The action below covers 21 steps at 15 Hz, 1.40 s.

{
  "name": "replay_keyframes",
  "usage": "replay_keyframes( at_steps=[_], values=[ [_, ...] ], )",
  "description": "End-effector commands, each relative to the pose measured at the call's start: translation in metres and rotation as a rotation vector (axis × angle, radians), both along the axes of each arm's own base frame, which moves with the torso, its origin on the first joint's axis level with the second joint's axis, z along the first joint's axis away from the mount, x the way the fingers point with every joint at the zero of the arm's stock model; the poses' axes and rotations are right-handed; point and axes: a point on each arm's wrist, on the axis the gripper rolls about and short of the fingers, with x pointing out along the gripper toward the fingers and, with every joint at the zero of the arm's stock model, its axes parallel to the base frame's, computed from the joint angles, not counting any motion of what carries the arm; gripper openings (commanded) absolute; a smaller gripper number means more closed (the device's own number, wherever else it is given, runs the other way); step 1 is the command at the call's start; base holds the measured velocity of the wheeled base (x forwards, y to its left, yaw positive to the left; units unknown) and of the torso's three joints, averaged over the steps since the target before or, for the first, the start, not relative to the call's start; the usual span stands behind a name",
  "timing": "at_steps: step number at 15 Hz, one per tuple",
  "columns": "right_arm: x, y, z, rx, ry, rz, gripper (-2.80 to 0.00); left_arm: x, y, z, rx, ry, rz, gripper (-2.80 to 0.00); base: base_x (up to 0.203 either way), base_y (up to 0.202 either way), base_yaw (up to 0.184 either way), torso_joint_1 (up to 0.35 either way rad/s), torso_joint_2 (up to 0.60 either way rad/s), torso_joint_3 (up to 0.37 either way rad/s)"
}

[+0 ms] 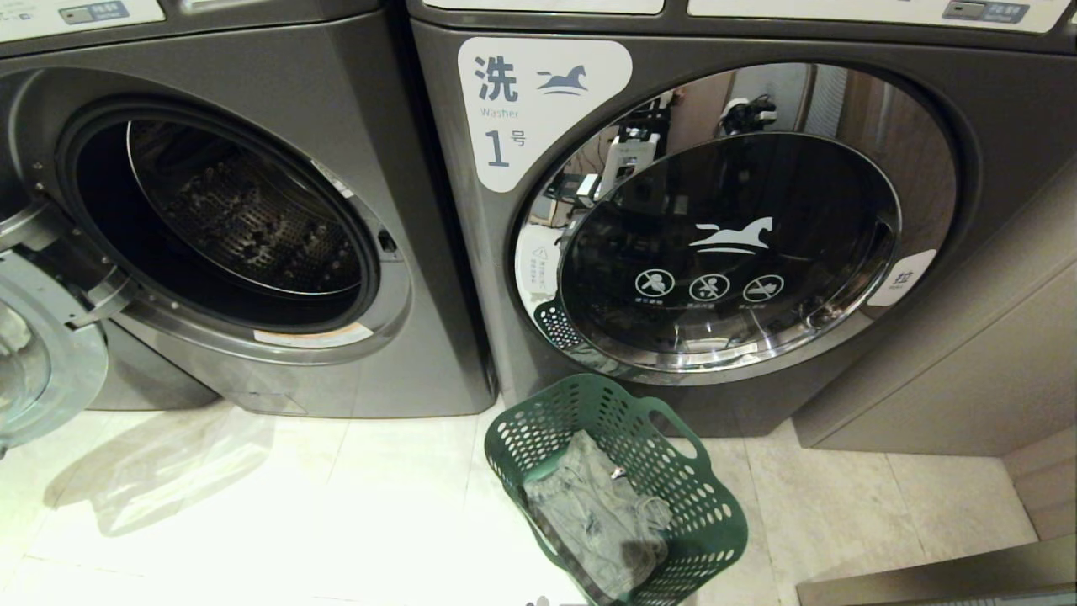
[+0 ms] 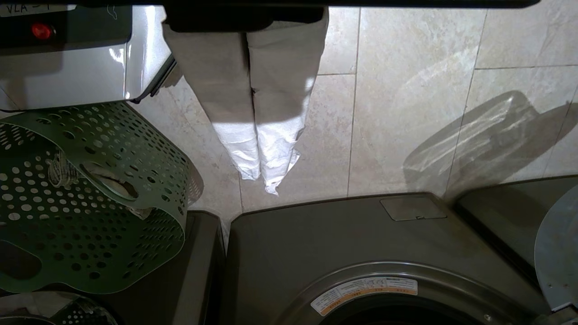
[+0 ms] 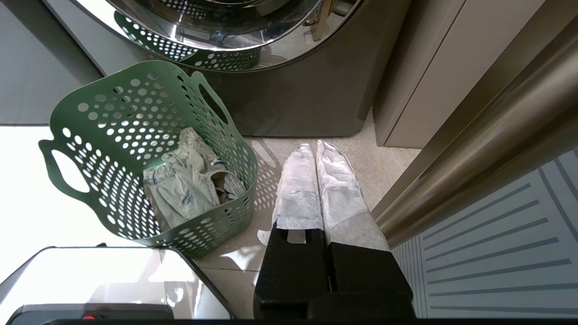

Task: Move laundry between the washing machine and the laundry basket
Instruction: Pick a cloth and place it into the basket

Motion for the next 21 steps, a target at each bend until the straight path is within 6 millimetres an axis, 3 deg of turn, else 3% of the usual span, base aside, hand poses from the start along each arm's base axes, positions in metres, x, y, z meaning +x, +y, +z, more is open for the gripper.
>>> replay_keyframes(
  at_steps=[1, 21],
  values=[
    [0.0000, 0.0000, 0.0000, 0.000, -0.001, 0.000, -2.80, 0.0000, 0.0000, -0.0005, 0.000, 0.000, 0.001, -2.80, 0.000, 0.000, 0.000, 0.000, 0.00, 0.000],
    [0.0000, 0.0000, 0.0000, 0.001, -0.001, -0.001, -2.80, -0.0001, 0.0001, 0.0001, -0.007, -0.003, 0.004, -2.80, 0.000, 0.000, 0.000, 0.000, 0.00, 0.000]
  ],
)
